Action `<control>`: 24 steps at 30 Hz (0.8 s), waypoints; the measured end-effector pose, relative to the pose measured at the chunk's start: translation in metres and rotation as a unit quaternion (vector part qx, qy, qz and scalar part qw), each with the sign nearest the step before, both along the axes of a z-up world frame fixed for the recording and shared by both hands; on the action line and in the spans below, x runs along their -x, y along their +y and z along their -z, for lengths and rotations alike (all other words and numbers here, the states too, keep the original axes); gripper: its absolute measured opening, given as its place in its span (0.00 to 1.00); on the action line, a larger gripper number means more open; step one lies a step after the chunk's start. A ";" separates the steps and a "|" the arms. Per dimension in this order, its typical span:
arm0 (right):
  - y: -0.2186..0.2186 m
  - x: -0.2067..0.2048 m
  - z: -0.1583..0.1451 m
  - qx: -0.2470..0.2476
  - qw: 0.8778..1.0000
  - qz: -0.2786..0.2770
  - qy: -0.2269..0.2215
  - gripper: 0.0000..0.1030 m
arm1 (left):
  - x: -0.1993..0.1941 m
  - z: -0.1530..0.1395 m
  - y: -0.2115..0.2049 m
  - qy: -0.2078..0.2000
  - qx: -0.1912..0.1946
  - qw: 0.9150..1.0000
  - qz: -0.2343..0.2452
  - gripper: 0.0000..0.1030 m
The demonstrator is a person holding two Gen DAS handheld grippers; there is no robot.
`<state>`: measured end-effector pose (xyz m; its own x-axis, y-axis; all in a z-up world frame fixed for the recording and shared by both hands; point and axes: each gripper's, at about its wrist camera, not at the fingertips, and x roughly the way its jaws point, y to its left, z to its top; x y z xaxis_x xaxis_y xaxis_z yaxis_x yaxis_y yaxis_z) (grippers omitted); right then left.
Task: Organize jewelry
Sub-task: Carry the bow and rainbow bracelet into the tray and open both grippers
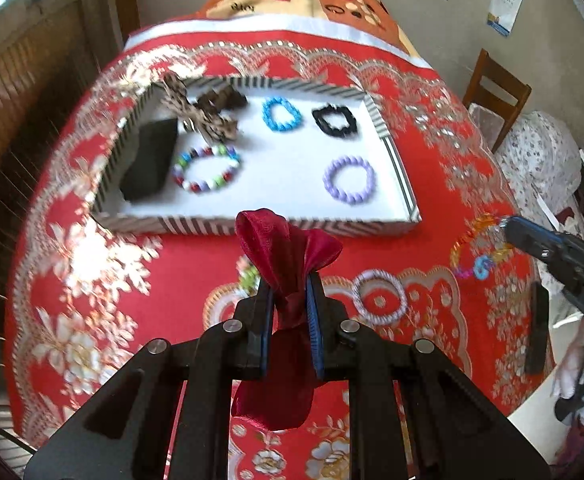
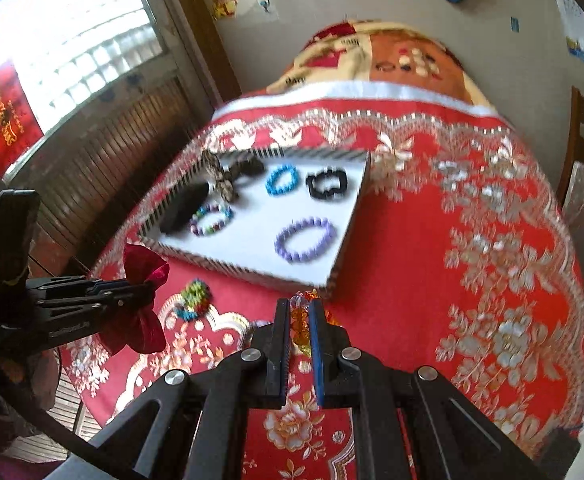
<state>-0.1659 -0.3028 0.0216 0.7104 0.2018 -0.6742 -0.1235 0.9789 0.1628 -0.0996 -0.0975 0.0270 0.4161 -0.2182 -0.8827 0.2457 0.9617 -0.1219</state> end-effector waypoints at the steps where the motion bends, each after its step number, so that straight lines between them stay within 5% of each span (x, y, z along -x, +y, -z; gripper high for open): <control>1: 0.000 -0.001 -0.006 0.000 1.000 -0.001 -0.005 0.08 | -0.003 -0.002 0.001 -0.004 -0.002 1.000 -0.002 0.14; 24: 0.026 -0.048 -0.042 0.007 0.999 -0.024 -0.034 0.08 | -0.058 -0.012 0.012 -0.034 -0.032 0.999 -0.027 0.14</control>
